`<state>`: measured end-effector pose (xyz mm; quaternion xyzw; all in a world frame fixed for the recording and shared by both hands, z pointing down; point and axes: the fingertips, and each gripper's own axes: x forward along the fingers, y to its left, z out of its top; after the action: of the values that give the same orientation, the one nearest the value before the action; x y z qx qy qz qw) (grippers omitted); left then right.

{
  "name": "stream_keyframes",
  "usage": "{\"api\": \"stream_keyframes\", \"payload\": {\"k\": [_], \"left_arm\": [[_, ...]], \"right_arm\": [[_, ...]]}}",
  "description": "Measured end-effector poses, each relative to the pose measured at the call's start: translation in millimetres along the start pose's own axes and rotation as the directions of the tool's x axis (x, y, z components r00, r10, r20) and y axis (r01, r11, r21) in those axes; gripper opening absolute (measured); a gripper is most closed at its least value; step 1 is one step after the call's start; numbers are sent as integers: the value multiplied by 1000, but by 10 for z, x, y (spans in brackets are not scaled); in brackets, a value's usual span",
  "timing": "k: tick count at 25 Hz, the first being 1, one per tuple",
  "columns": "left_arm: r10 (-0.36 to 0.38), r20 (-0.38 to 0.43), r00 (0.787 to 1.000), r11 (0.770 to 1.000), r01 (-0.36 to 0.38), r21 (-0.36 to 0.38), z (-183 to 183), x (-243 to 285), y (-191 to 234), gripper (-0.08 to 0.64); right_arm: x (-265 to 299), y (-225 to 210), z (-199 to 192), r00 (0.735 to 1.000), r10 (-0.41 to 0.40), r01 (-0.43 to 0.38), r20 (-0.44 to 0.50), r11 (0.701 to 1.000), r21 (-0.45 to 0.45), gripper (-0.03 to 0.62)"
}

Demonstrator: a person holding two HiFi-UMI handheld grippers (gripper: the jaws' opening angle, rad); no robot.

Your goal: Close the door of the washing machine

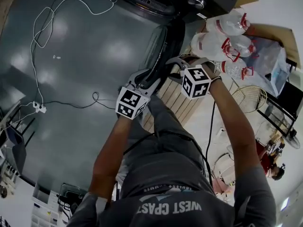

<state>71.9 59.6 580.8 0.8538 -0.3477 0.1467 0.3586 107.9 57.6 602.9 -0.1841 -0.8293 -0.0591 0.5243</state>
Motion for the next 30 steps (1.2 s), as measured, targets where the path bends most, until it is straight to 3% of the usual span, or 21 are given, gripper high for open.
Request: {"api": "stream_keyframes", "payload": {"k": [4,10,15,20,25,30], "left_arm": [[27,-22,999,1000,-27,13,-37,-6,110,178],[76,-90,993,992,-66,111,-66,-51,250,178],[208,-179,962,962,-167,218,-155,-137,532,178],[306,-167,937,940,-269,211,-106,-275,985,175],[327,-186,927,930,-280,238,-11,-344,1377,171],[333,-182,925,911,-266,314,214,-342,1697,171]], "right_arm": [[60,-128,156,998,-23,23,63,1000,12,196],[159,-375,380,989,-67,62,132,997,42,186],[220,-631,554,977,-113,100,179,992,82,179],[319,-908,746,973,-170,150,159,980,132,170],[363,-1191,874,964,-235,206,123,955,214,167],[374,-1508,949,943,-318,278,101,917,287,164]]}}
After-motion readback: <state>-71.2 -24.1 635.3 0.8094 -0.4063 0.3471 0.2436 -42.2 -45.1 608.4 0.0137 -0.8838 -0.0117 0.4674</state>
